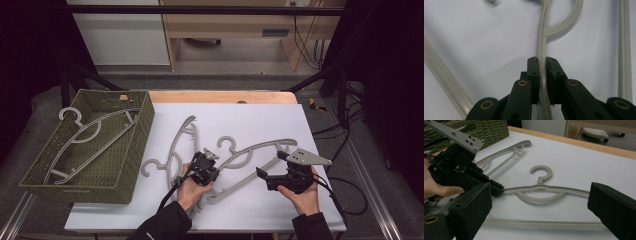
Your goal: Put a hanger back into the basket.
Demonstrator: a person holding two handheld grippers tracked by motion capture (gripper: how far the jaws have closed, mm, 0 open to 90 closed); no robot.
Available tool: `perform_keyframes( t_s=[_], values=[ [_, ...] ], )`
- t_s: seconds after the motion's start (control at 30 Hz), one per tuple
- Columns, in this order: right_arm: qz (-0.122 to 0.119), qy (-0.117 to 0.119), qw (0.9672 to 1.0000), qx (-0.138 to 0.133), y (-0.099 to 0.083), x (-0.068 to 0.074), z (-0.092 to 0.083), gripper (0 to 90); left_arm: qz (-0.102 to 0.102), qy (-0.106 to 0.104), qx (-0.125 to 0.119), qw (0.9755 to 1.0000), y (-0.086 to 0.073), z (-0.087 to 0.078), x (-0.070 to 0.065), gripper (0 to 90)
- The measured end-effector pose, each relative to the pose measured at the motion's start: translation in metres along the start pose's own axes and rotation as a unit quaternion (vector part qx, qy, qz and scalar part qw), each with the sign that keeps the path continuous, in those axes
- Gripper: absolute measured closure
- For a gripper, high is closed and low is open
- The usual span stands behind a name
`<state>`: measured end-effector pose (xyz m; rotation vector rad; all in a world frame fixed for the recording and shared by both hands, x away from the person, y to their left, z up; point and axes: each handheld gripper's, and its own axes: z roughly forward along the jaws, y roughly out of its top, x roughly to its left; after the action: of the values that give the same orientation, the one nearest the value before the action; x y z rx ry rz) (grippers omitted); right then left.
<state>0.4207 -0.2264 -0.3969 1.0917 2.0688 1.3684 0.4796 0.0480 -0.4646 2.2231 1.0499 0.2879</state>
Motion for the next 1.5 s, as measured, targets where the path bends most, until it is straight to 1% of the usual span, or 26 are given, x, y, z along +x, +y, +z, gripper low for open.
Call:
perform_keyframes(
  t_s=[0.07,0.1,0.23,0.33,0.43,0.5,0.57,0.6,0.67,0.77,0.8,0.83,0.87,0.93,0.97,1.0,1.1,1.17,1.2,1.23,1.27,1.33,1.4,1.43,1.47,1.5],
  values=[
    [0.001,0.000,1.0000,-0.001,0.000,0.000,-0.001,5.7,-0.006,-0.006,-0.012,0.9999,0.001,-0.004,0.001,81.7],
    [0.000,0.001,1.0000,0.000,0.000,-0.001,-0.001,5.7,-0.010,-0.009,-0.023,0.9996,0.002,-0.007,0.003,81.8],
    [0.003,0.000,1.0000,-0.004,0.001,-0.001,-0.002,5.7,-0.029,-0.026,-0.037,0.9986,0.003,-0.015,0.009,81.9],
    [0.003,0.000,1.0000,-0.003,0.001,-0.001,-0.002,5.7,-0.027,-0.029,-0.044,0.9982,0.004,-0.020,0.011,81.9],
    [0.002,0.001,1.0000,-0.002,0.000,-0.001,-0.002,5.8,-0.022,-0.029,-0.038,0.9986,0.005,-0.023,0.011,81.9],
    [0.004,0.000,1.0000,-0.003,0.000,-0.001,-0.002,5.9,-0.011,-0.028,-0.037,0.9989,0.004,-0.021,0.008,81.8],
    [0.003,0.001,1.0000,-0.002,0.000,0.000,-0.002,5.9,-0.006,-0.035,-0.028,0.9990,0.004,-0.016,0.007,81.7],
    [0.002,0.001,1.0000,-0.002,0.000,0.000,-0.002,5.9,-0.004,-0.038,-0.017,0.9991,0.004,-0.013,0.008,81.7],
    [0.001,0.001,1.0000,-0.002,0.000,0.000,-0.002,5.9,0.001,-0.033,-0.009,0.9994,0.003,-0.012,0.007,81.6],
    [0.001,0.001,1.0000,-0.002,0.000,-0.001,-0.002,5.9,0.010,-0.030,-0.006,0.9995,0.004,-0.018,0.005,81.6],
    [0.001,0.001,1.0000,-0.002,0.000,-0.001,-0.002,5.8,0.017,-0.028,-0.004,0.9995,0.004,-0.021,0.006,81.6],
    [-0.001,0.002,1.0000,-0.001,0.000,-0.001,-0.002,5.9,0.018,-0.027,-0.004,0.9995,0.004,-0.023,0.006,81.6],
    [0.000,0.002,1.0000,-0.001,0.000,0.000,-0.002,5.8,0.019,-0.025,-0.006,0.9995,0.004,-0.026,0.008,81.6],
    [0.000,0.002,1.0000,-0.002,0.000,-0.001,-0.002,5.9,0.024,-0.027,0.002,0.9993,0.003,-0.030,0.011,81.6],
    [0.002,0.001,1.0000,-0.003,0.000,0.000,-0.002,5.9,0.027,-0.022,0.001,0.9994,0.001,-0.031,0.014,81.6],
    [0.001,0.002,1.0000,-0.001,0.000,0.000,-0.002,5.9,0.032,-0.020,0.006,0.9993,0.001,-0.031,0.015,81.6],
    [0.002,0.001,1.0000,-0.001,0.000,0.000,0.000,5.9,0.036,-0.016,0.010,0.9991,-0.006,-0.027,0.019,81.5],
    [0.002,0.002,1.0000,0.002,-0.001,0.001,0.000,5.9,0.046,-0.014,0.012,0.9988,-0.008,-0.025,0.019,81.4],
    [0.001,0.002,1.0000,0.002,-0.001,0.001,0.000,5.8,0.046,-0.013,0.013,0.9988,-0.009,-0.025,0.019,81.4],
    [0.001,0.002,1.0000,0.002,-0.001,0.001,0.000,5.8,0.046,-0.010,0.007,0.9989,-0.009,-0.023,0.019,81.4],
    [0.002,0.002,1.0000,0.002,-0.001,0.001,0.000,5.8,0.050,-0.010,0.011,0.9986,-0.009,-0.023,0.019,81.4],
    [0.002,0.002,1.0000,0.001,0.000,0.001,0.000,5.8,0.050,-0.010,0.011,0.9986,-0.009,-0.022,0.018,80.7],
    [0.003,0.003,1.0000,0.000,0.000,0.001,0.000,5.8,0.049,-0.014,0.021,0.9985,-0.010,-0.020,0.018,76.5],
    [0.002,0.003,1.0000,0.001,0.000,0.001,0.000,5.8,0.053,-0.011,0.036,0.9979,-0.010,-0.017,0.019,74.2],
    [0.002,0.003,1.0000,0.001,0.000,0.001,0.000,5.8,0.054,-0.011,0.043,0.9976,-0.011,-0.015,0.019,72.0],
    [0.003,0.004,1.0000,0.001,0.000,0.001,0.000,5.8,0.056,-0.011,0.044,0.9974,-0.012,-0.014,0.019,72.7]
  ],
)
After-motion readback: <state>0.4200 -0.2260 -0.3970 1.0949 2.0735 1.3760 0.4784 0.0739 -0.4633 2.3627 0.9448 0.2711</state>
